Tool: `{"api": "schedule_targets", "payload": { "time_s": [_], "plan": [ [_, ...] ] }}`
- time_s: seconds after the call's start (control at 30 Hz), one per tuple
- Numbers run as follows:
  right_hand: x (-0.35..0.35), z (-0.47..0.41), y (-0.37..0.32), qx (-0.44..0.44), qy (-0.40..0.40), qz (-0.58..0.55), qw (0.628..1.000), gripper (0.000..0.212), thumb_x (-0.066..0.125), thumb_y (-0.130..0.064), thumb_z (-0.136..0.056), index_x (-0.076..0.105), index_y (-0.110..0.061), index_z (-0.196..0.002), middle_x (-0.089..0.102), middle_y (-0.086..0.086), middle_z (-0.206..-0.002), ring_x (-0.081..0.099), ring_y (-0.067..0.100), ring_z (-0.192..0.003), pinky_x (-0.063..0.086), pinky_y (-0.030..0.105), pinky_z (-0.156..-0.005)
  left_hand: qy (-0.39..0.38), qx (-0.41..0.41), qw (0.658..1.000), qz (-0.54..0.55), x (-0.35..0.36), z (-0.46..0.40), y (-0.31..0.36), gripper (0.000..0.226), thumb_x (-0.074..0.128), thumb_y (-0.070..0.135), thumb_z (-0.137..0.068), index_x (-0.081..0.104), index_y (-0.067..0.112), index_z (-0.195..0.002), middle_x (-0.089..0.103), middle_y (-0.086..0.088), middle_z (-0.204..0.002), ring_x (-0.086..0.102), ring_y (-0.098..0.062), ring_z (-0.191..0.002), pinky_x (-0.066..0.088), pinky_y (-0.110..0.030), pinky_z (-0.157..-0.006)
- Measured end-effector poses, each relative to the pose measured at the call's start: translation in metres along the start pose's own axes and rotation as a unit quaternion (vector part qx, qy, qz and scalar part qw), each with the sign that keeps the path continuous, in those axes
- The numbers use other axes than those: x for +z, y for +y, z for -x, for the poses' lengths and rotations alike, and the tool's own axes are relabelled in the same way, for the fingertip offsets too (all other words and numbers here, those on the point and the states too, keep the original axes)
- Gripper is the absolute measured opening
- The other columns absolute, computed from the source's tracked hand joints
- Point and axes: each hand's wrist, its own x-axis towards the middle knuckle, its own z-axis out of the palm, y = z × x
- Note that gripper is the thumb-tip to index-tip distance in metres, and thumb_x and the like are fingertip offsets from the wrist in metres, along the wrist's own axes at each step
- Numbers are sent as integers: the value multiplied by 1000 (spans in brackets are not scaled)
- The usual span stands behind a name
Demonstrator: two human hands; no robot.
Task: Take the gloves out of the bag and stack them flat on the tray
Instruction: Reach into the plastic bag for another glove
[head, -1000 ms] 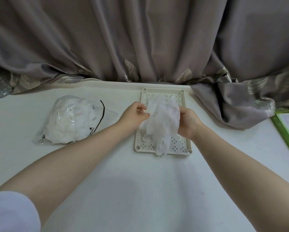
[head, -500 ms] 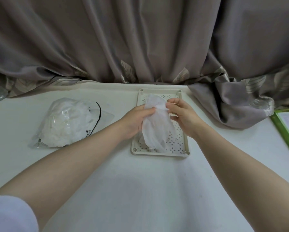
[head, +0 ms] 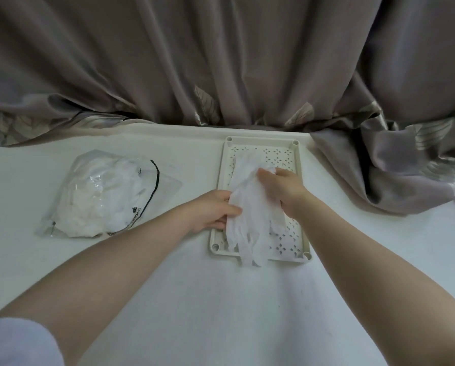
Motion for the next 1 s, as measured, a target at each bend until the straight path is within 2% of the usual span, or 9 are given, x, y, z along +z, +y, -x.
{"api": "schedule_targets", "payload": {
  "time_s": [0.13, 0.23, 0.37, 0.47, 0.53, 0.63, 0.73, 0.9, 1.0],
  "plan": [
    [2, -12, -4, -58, 27, 51, 997, 23, 45, -17, -97, 59, -22, -115, 59, -3, -104, 55, 10, -85, 45, 22, -70, 69, 41, 996, -30, -1, -13, 1, 28, 47, -8, -90, 48, 11, -111, 59, -8, -88, 58, -17, -62, 53, -23, -52],
    [-1, -24, -4, -81, 4, 64, 995, 49, 42, -8, -98, 39, -29, -143, 43, -4, -143, 43, 14, -127, 36, 21, -93, 103, 89, 984, -113, -4, -19, 3, 45, 38, -10, -88, 37, 26, -116, 57, -6, -94, 62, -20, -58, 54, -33, -62],
    [-7, -34, 1, -89, -20, 94, 991, 68, 39, 1, -94, 22, -36, -149, 28, -3, -154, 35, 16, -136, 38, 27, -100, 126, 132, 971, -156, -5, -26, 0, 33, 33, -3, -92, 50, 24, -101, 55, -2, -98, 63, -12, -59, 51, -21, -57],
    [-10, -37, 2, -105, -40, 74, 991, 67, 38, 3, -92, 26, -38, -143, 54, 0, -114, 57, 13, -87, 44, 17, -65, 126, 135, 967, -179, 0, -31, -3, 9, 51, 18, -94, 58, 23, -91, 58, 11, -87, 56, -2, -65, 43, -13, -59],
    [-11, -40, 3, -98, -60, 29, 993, 53, 39, 3, -94, 32, -35, -130, 50, 3, -86, 46, 12, -61, 39, 17, -47, 125, 147, 957, -218, 3, -37, -4, 2, 59, 25, -91, 60, 24, -92, 59, 14, -90, 54, -1, -73, 40, -14, -66],
    [-11, -44, 2, -44, -92, -146, 984, 33, 43, 5, -94, 46, -28, -102, 55, 3, -85, 54, 13, -62, 46, 20, -47, 104, 125, 965, -208, 4, -40, 1, 9, 62, 25, -89, 59, 21, -96, 60, 10, -95, 54, -5, -78, 39, -15, -64],
    [-11, -48, 3, -10, -96, -208, 973, 24, 49, 3, -92, 50, -20, -97, 61, 4, -85, 62, 14, -67, 52, 25, -55, 36, 98, 990, -97, 0, -34, 11, 5, 61, 14, -90, 60, 19, -87, 59, 7, -75, 53, -2, -62, 38, -12, -54],
    [-8, -50, 11, -32, 10, 52, 998, 35, 46, -2, -93, 49, -25, -119, 56, 6, -89, 49, 16, -65, 40, 17, -47, 87, 134, 974, -163, -10, -29, 9, 21, 56, 4, -88, 58, 21, -77, 50, 8, -69, 47, -6, -63, 36, -7, -53],
    [-9, -52, 15, -72, 20, 156, 985, 57, 43, -5, -94, 32, -32, -142, 49, 5, -134, 56, 22, -94, 46, 17, -67, 122, 137, 942, -280, -11, -29, 4, 22, 47, 1, -90, 65, 13, -89, 50, 10, -74, 55, -12, -73, 36, -4, -57]
  ]
}}
